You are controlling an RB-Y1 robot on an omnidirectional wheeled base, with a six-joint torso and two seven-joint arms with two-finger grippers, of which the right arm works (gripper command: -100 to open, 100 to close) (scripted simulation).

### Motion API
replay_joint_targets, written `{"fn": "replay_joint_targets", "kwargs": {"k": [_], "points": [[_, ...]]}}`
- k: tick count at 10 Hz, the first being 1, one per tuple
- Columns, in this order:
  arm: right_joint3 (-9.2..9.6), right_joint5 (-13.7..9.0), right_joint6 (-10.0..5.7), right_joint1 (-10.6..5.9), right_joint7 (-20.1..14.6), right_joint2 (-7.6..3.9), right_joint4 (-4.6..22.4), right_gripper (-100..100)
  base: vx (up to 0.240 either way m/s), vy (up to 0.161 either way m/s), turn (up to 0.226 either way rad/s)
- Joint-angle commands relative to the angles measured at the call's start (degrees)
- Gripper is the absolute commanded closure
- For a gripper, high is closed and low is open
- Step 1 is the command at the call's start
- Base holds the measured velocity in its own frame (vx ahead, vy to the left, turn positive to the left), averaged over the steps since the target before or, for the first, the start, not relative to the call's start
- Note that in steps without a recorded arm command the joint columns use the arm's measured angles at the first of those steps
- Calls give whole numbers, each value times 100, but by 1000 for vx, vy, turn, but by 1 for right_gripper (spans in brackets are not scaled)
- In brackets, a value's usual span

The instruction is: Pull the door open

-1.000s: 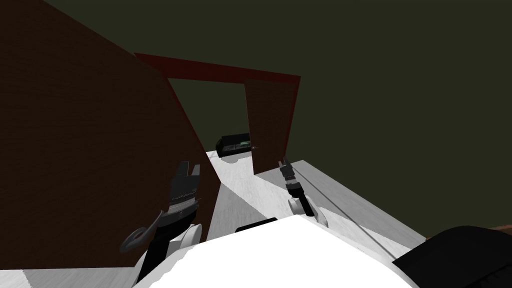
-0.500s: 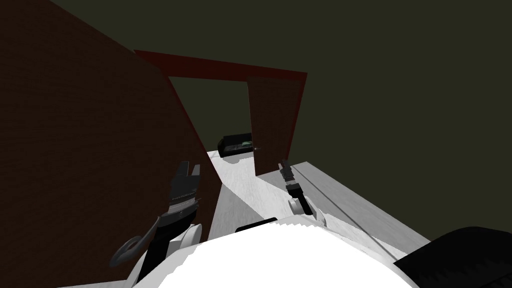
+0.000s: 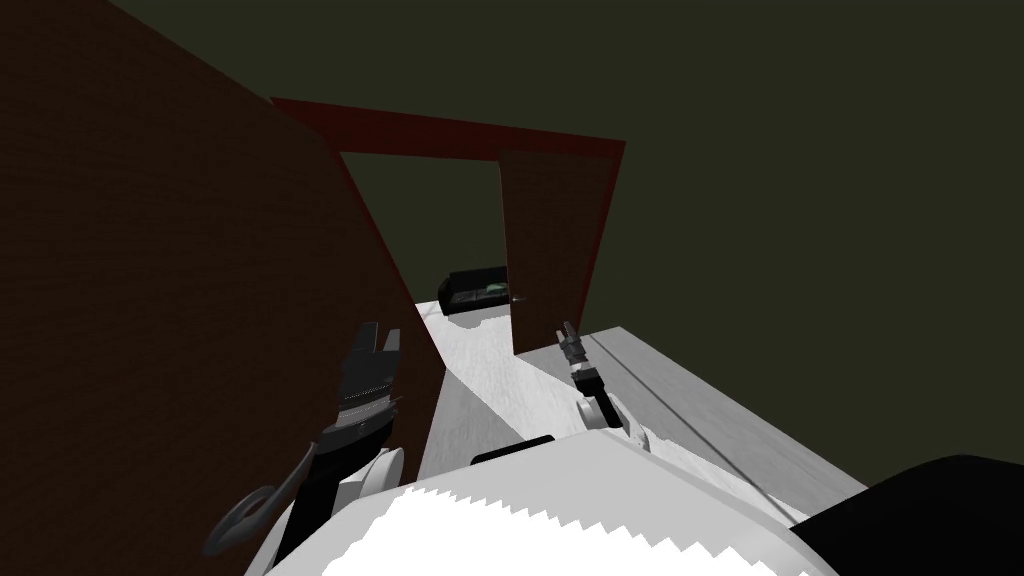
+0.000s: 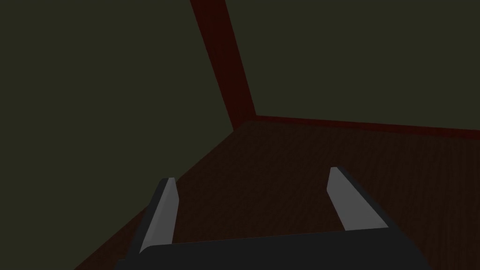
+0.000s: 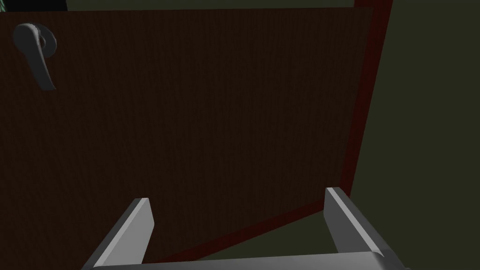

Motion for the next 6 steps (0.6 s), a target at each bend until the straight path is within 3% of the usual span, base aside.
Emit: {"fn": "replay_joint_targets", "kwargs": {"k": [1,6], "points": [[-12,-15,-33,-101,4,-21,254,-100,107,22,54],[-59,-73,-149,-369,-13,-115,1012,-100,103,10,58]]}}
